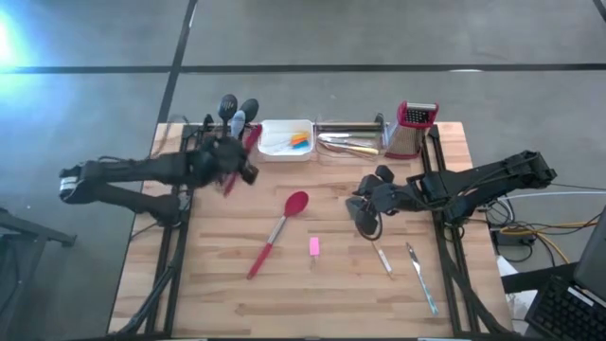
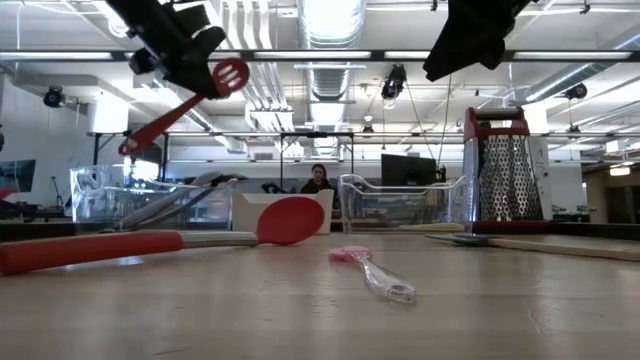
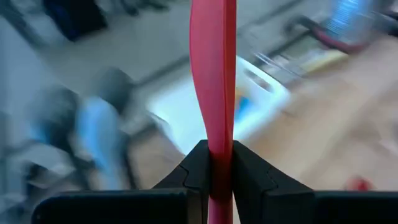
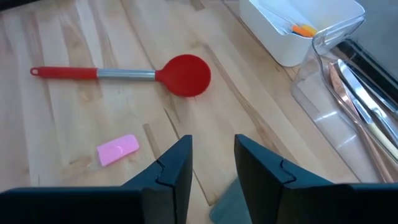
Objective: Pick & Place Kitchen Items
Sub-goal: Put the red slotted spoon into the left transparent bin, then put the gray spatula into the white bin
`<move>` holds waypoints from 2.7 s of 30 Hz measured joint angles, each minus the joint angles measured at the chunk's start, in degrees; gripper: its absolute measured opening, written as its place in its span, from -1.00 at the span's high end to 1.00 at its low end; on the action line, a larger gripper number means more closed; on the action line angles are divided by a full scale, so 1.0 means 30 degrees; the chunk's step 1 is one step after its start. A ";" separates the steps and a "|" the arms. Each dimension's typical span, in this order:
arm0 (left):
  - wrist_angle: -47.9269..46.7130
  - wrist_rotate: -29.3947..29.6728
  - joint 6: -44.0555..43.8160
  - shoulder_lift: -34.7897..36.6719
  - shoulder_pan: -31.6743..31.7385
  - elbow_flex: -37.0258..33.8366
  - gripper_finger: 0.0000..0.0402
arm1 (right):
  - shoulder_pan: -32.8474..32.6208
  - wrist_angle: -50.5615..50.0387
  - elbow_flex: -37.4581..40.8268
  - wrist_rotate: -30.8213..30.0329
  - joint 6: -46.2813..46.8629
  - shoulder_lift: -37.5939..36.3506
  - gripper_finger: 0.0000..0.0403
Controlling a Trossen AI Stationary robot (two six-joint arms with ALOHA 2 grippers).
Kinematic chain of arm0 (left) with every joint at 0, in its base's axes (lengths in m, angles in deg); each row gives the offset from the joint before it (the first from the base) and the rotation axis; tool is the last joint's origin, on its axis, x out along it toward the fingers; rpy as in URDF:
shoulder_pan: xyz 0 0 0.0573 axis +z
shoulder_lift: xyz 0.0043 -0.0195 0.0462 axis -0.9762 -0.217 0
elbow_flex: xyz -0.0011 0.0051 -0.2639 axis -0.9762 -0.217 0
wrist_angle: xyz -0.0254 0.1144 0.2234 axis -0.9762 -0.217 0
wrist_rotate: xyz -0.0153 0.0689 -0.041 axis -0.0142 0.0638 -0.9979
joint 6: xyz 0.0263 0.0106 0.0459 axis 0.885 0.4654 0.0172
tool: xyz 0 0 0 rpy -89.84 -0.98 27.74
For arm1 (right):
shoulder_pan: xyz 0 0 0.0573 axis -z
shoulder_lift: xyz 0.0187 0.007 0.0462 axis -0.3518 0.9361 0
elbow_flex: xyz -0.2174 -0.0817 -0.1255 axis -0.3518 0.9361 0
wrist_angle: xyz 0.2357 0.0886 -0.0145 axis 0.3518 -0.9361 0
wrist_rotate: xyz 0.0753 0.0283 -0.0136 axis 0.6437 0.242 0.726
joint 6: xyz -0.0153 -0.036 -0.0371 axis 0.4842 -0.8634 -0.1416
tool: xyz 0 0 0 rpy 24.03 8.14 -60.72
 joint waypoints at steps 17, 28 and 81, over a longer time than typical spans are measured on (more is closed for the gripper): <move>0.3100 -0.6301 0.4857 -0.0939 1.2705 -0.0242 0.78 | 0.0000 0.0756 0.0000 -0.0005 0.0056 0.0000 0.45; 0.5504 -0.7390 0.3633 -0.2522 1.3947 -0.3118 0.78 | 0.0000 0.0748 0.0000 -0.0001 0.0073 0.0000 0.54; 0.2053 -1.8738 0.3322 0.1809 1.3633 -0.1271 -0.02 | -0.0007 0.0793 0.0000 0.0465 0.0159 0.0000 0.65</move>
